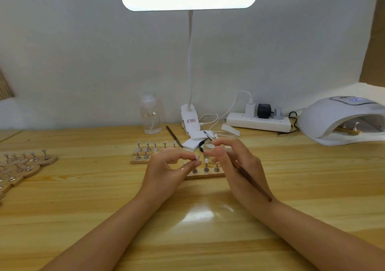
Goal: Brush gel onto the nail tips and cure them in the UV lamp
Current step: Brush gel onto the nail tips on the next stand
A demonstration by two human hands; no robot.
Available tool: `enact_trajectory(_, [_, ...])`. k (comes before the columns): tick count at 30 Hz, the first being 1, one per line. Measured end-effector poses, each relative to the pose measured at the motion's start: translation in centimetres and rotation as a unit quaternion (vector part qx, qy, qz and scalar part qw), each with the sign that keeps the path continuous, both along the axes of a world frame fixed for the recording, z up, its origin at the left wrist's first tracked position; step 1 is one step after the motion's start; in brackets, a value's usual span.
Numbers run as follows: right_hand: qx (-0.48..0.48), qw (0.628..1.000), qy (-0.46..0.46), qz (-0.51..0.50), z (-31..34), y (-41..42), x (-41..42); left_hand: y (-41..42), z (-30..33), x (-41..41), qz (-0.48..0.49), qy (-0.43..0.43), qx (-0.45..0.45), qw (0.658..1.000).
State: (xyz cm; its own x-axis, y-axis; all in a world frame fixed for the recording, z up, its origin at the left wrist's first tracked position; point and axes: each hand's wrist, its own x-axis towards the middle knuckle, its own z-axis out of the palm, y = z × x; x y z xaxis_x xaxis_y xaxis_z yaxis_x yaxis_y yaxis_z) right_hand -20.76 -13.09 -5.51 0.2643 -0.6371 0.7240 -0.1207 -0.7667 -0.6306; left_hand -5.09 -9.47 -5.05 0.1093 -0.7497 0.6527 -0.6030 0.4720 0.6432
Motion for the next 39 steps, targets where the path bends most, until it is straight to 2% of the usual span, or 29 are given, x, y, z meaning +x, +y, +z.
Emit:
enact_trajectory(10, [-0.060,0.995,0.074,-0.001,-0.6,-0.5,0.3,-0.4,-0.4,0.1,-0.030,-0.043,-0.016,0.999])
enact_trajectory(19, [-0.047,0.997,0.056,-0.012,-0.3,-0.7,-0.2,-0.2,-0.4,-0.1,-0.014,-0.066,-0.012,0.998])
enact_trajectory(22, [-0.057,0.996,0.048,-0.043,0.1,-1.5,-1.1,-0.2,-0.4,0.0,-0.006,-0.071,-0.006,0.997])
enact_trajectory(26, [-0.037,0.994,0.073,-0.074,0.7,-2.8,-3.0,-0.8,-0.9,0.5,0.009,-0.071,0.050,0.996])
enact_trajectory(31, [0.024,0.991,0.126,-0.038,0.3,-3.5,-3.8,-1.1,-1.4,0.8,-0.002,-0.044,0.110,0.993])
enact_trajectory(39, [0.048,0.992,0.118,-0.002,-0.2,-3.6,-3.6,-1.4,-1.7,1.2,-0.010,-0.039,0.156,0.987])
